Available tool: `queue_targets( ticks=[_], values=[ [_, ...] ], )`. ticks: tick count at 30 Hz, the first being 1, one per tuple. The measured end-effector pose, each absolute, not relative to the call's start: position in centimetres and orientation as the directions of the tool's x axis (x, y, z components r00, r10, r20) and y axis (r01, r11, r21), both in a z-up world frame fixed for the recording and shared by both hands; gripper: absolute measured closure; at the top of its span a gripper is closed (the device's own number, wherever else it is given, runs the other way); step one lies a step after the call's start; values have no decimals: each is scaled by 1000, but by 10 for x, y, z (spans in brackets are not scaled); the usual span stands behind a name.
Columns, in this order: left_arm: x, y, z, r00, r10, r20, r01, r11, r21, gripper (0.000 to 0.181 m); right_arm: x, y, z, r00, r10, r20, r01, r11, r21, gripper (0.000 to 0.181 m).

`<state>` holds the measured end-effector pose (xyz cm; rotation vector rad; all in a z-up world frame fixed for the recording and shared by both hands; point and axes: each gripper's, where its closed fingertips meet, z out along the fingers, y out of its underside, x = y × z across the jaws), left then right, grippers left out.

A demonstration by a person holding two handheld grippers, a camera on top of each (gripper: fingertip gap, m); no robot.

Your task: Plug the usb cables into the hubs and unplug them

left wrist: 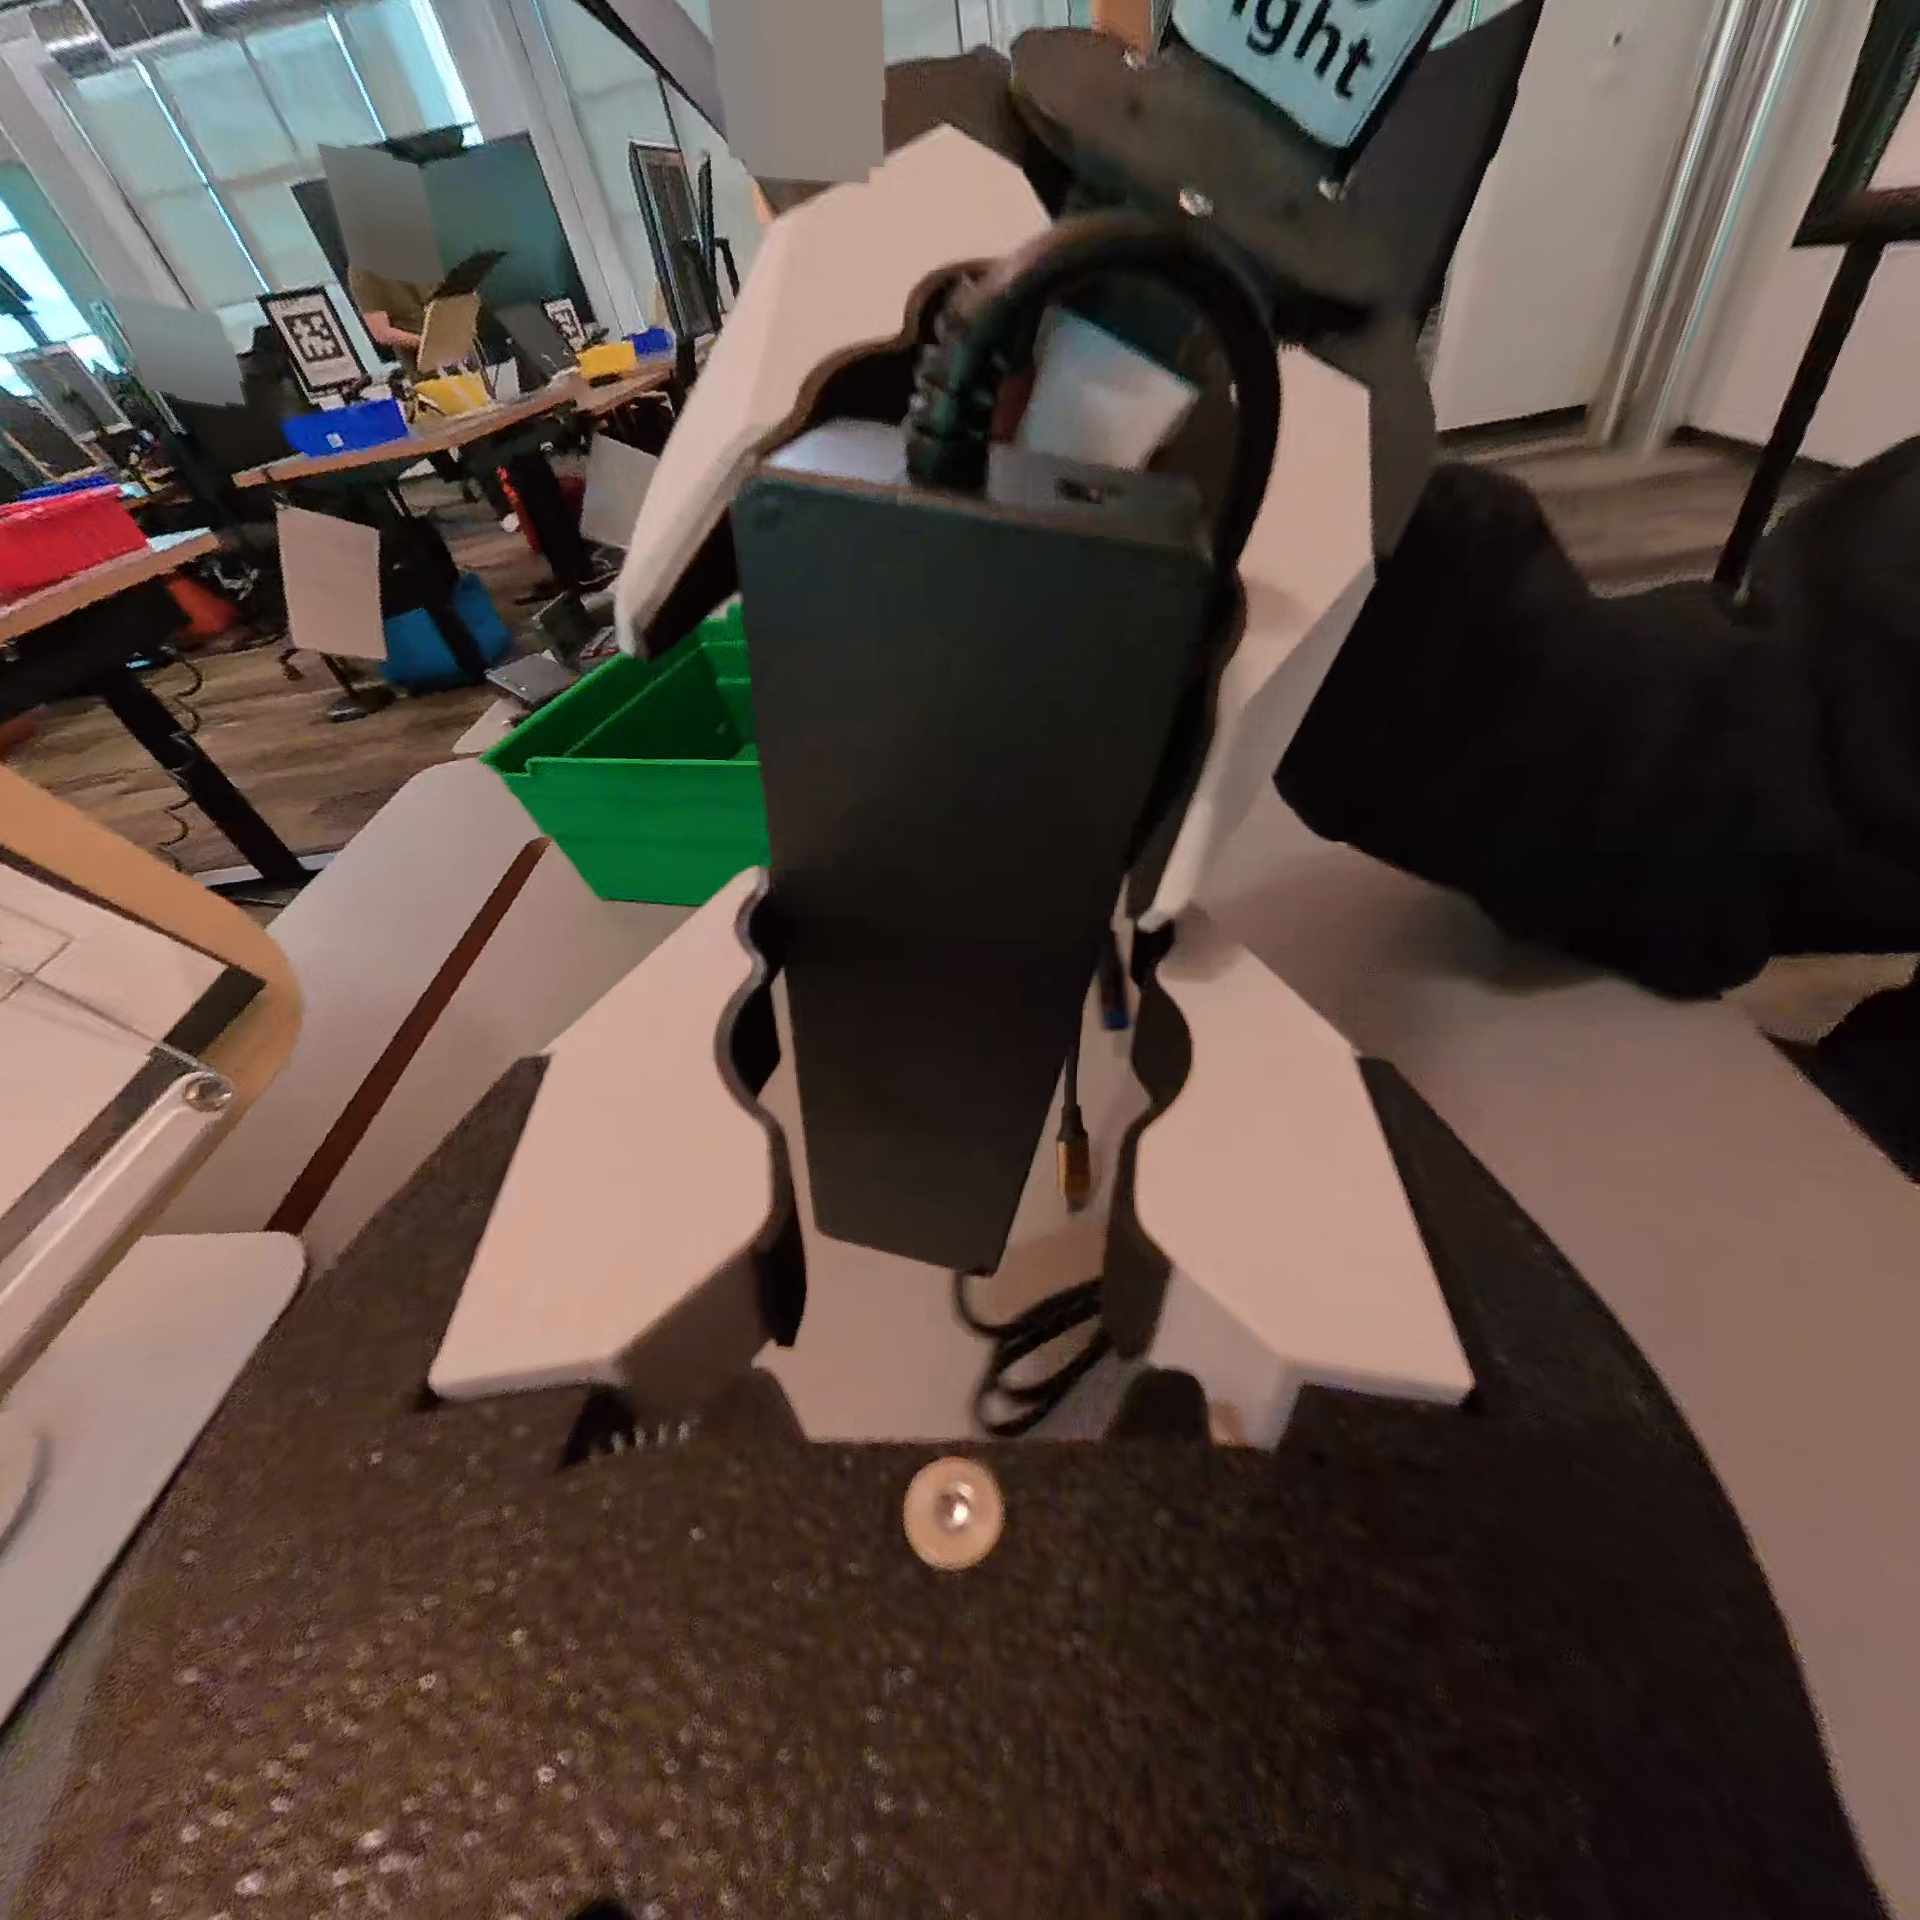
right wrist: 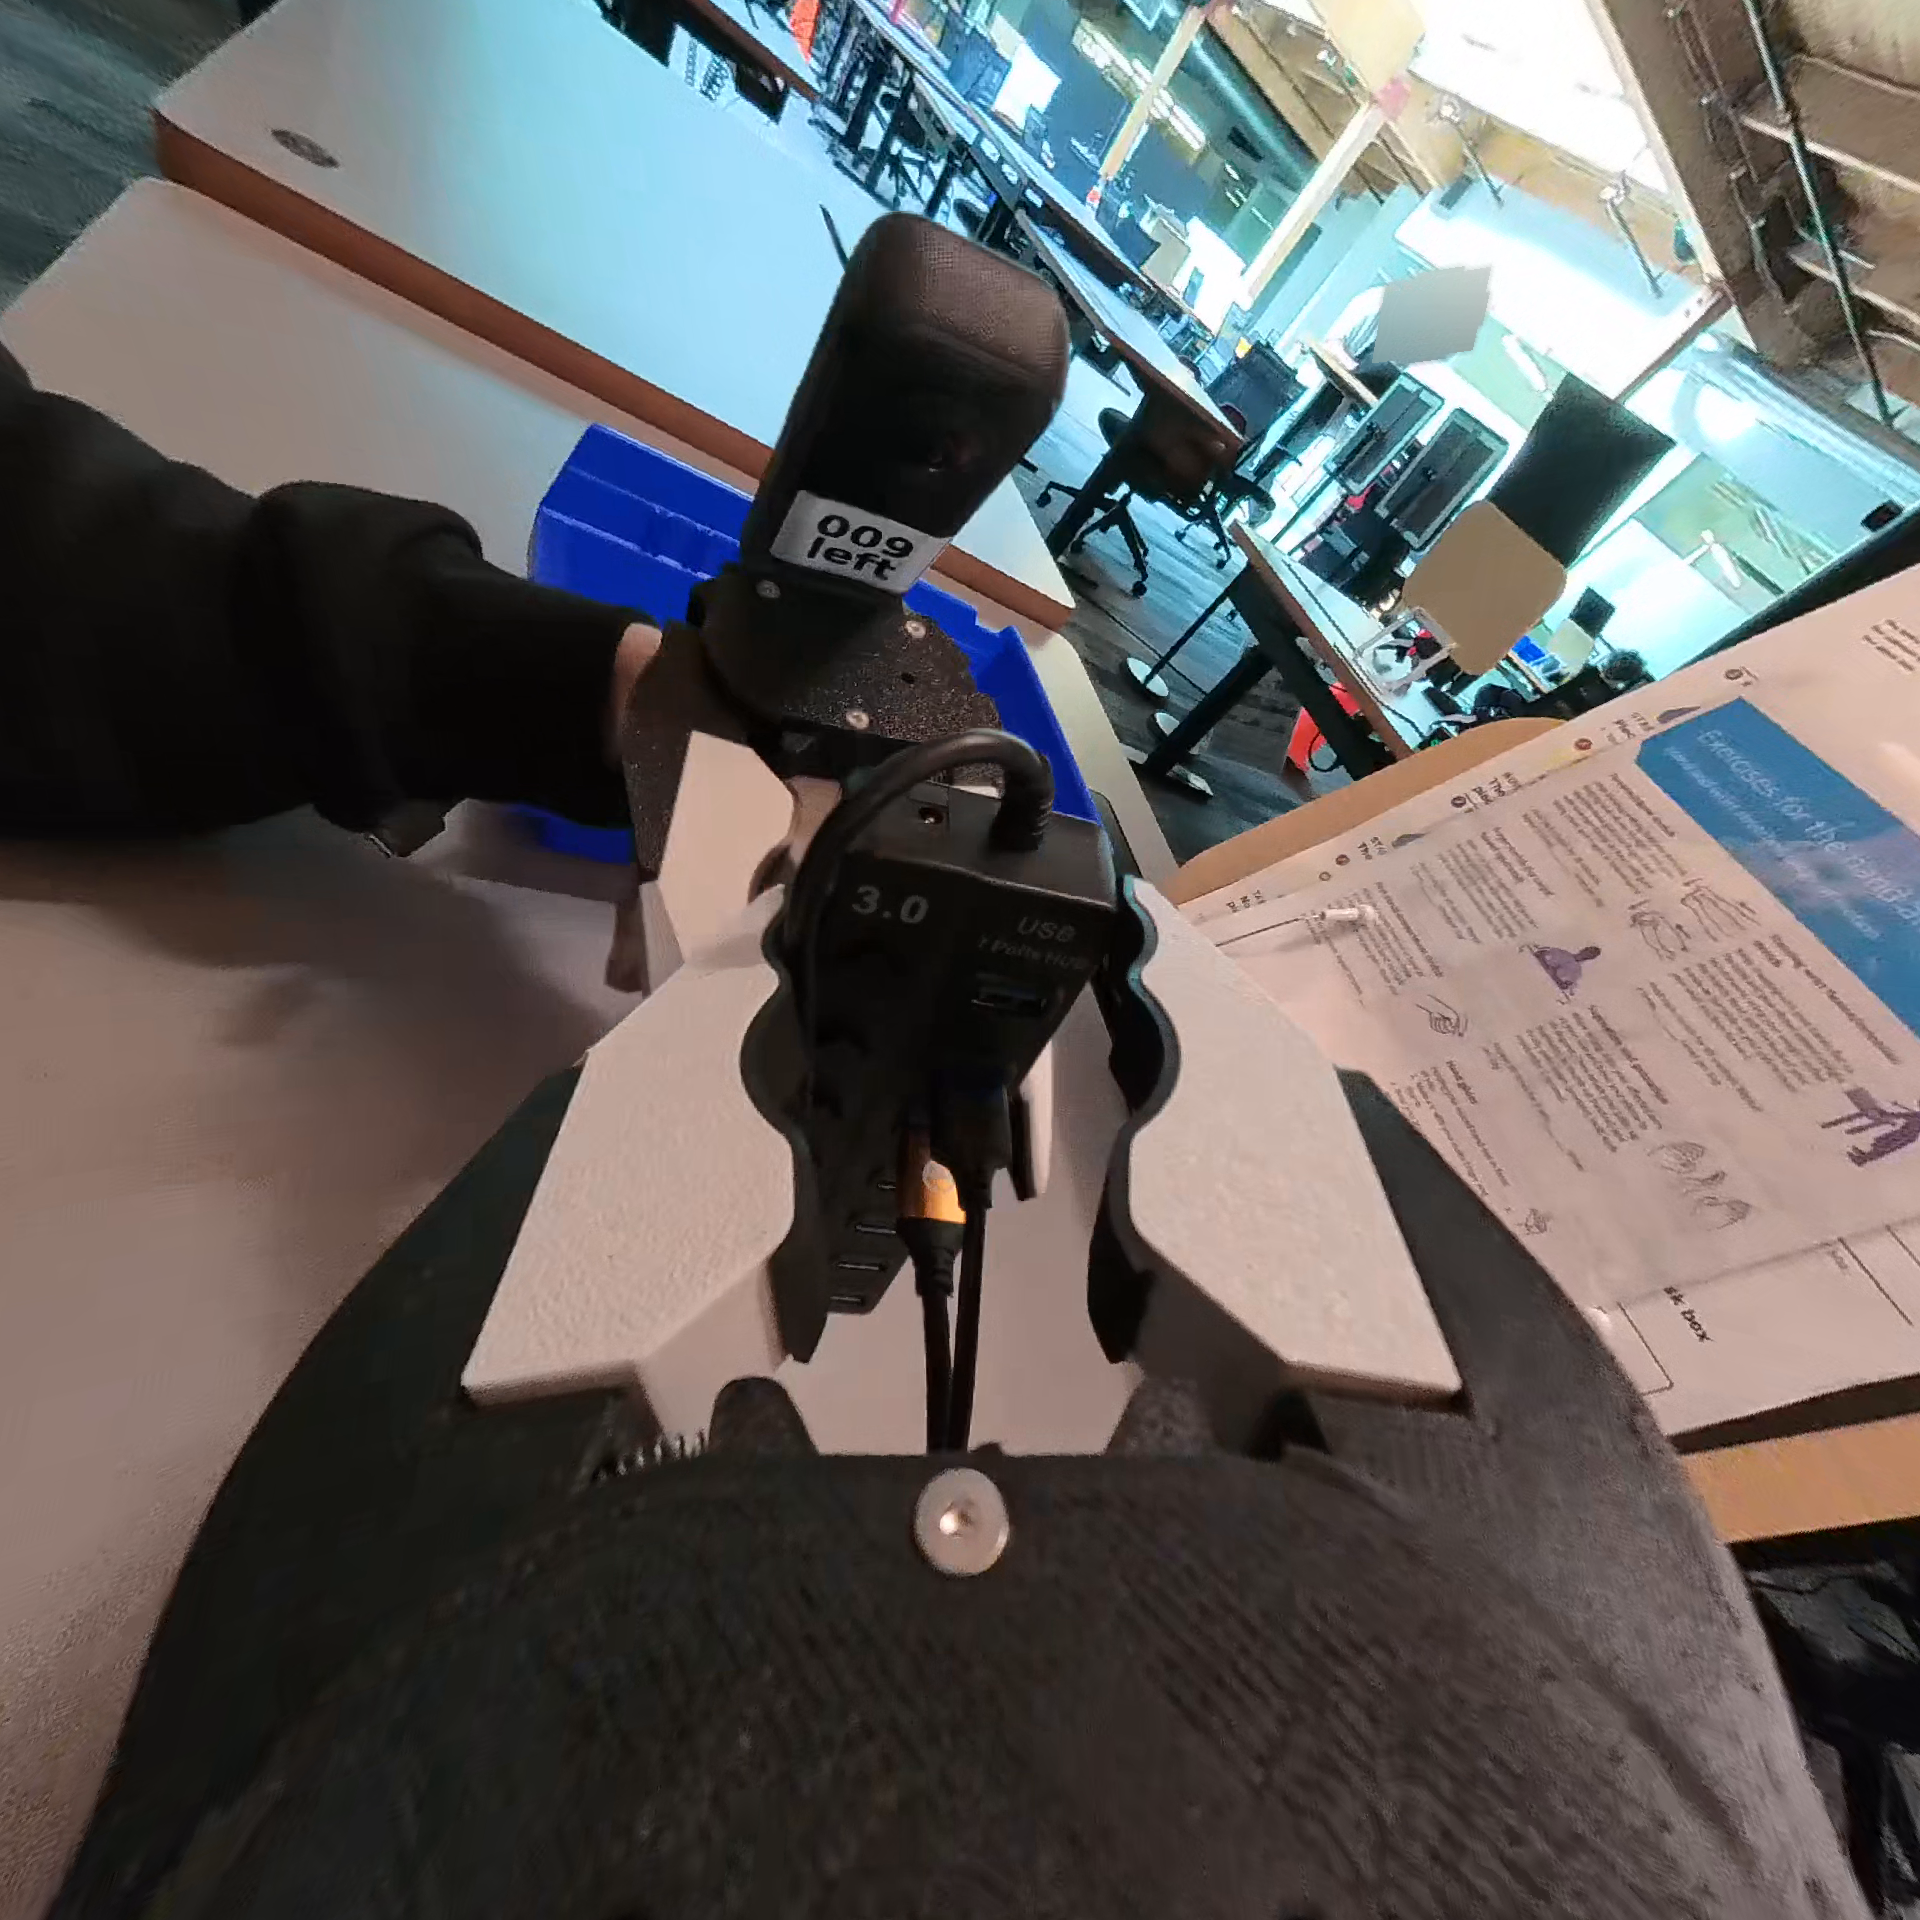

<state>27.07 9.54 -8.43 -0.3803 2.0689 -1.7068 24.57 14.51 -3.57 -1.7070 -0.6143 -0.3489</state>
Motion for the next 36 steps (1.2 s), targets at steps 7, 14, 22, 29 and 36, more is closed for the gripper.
queue_targets(
  ticks=[7,14,22,29,36],
  values=[
    [255,74,-79,-916,-385,-113,41,189,-981,116,221,150,-39,825,346,448,482,-14,-876,124],
    [262,74,-92,-901,-403,-159,46,277,-960,120,226,146,-47,818,352,455,509,-73,-858,124],
    [273,105,-78,-856,-483,-184,112,176,-978,120,245,132,-32,884,254,392,427,-99,-899,119],
    [259,118,-58,-845,-468,-259,223,133,-966,120,253,130,-28,923,230,309,337,-94,-937,140],
    [257,110,-70,-862,-423,-279,218,188,-958,120,248,144,-50,915,256,313,364,-182,-913,171]
  ],
)
